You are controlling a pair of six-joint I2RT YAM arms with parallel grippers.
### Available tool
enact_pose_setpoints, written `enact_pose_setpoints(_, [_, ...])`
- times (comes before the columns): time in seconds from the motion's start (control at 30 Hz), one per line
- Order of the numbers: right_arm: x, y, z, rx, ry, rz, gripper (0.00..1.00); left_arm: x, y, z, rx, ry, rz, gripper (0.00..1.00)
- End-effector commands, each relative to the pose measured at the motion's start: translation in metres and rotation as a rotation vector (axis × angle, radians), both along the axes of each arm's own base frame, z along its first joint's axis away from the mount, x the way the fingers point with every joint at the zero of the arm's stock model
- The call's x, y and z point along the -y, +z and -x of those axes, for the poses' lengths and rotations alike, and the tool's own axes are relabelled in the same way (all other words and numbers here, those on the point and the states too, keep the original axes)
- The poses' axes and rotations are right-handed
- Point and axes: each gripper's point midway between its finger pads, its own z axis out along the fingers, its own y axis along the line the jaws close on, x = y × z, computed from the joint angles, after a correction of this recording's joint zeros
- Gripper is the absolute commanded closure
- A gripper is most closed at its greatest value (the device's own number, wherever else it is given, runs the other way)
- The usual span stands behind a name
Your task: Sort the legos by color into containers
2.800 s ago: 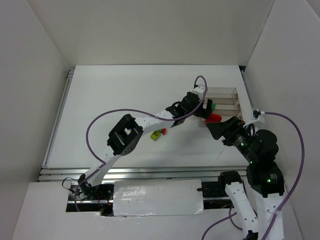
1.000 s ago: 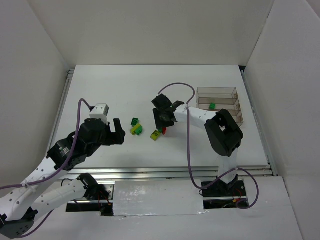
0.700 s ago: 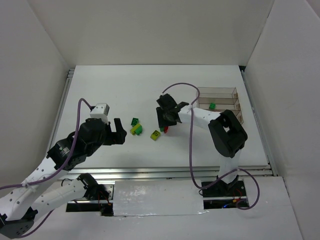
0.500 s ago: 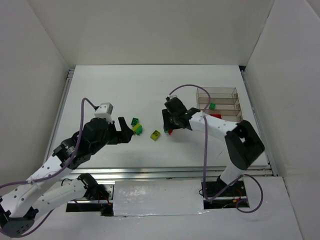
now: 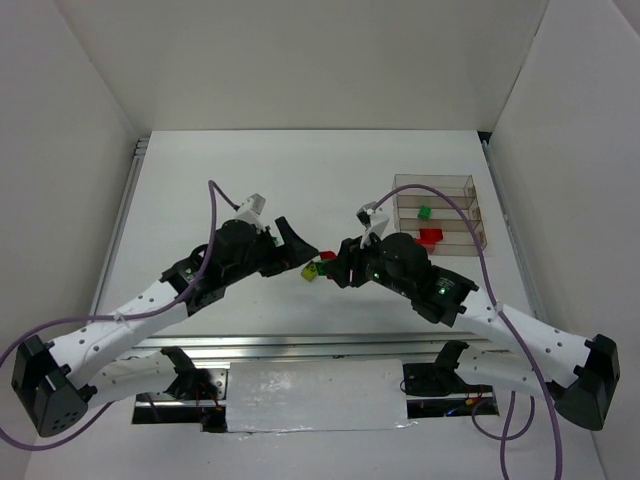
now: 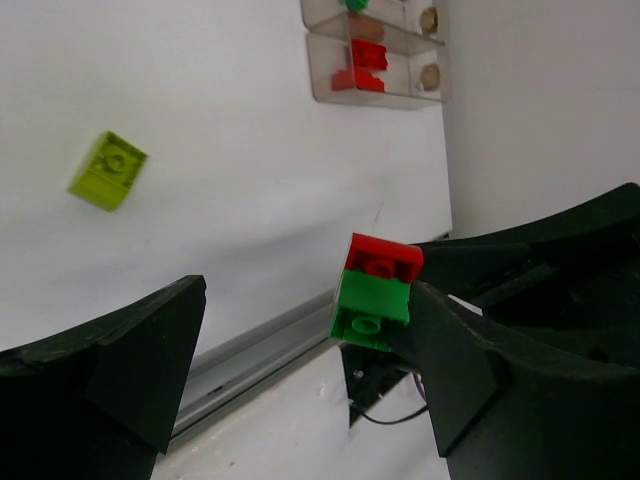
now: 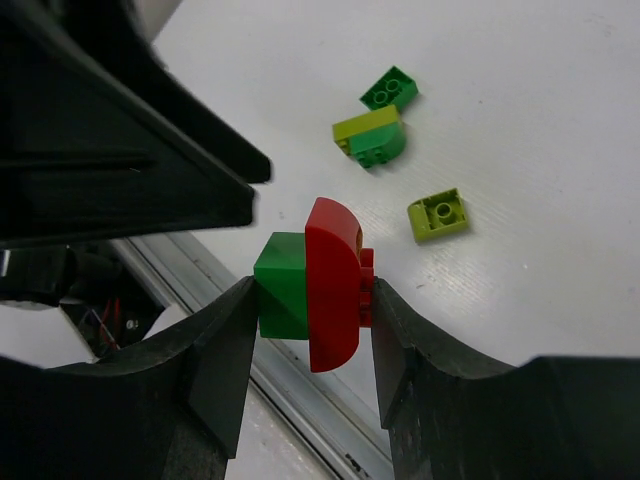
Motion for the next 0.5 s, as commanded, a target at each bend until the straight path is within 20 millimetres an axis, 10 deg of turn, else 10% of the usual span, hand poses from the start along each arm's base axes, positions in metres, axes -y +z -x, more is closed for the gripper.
enact_pose_setpoints(0.0, [-0.009, 0.022, 0.010, 0.042, 0.040, -0.061, 1.00, 0.036, 0.039, 0.006, 0.051, -0.130, 0.155, 0.06])
enact_pose_setpoints(0.47, [-0.020, 0.035, 0.005, 0.068, 0.046, -0.088, 1.00, 0.059, 0.038, 0.028, 0.045, -0.256, 0.244, 0.24])
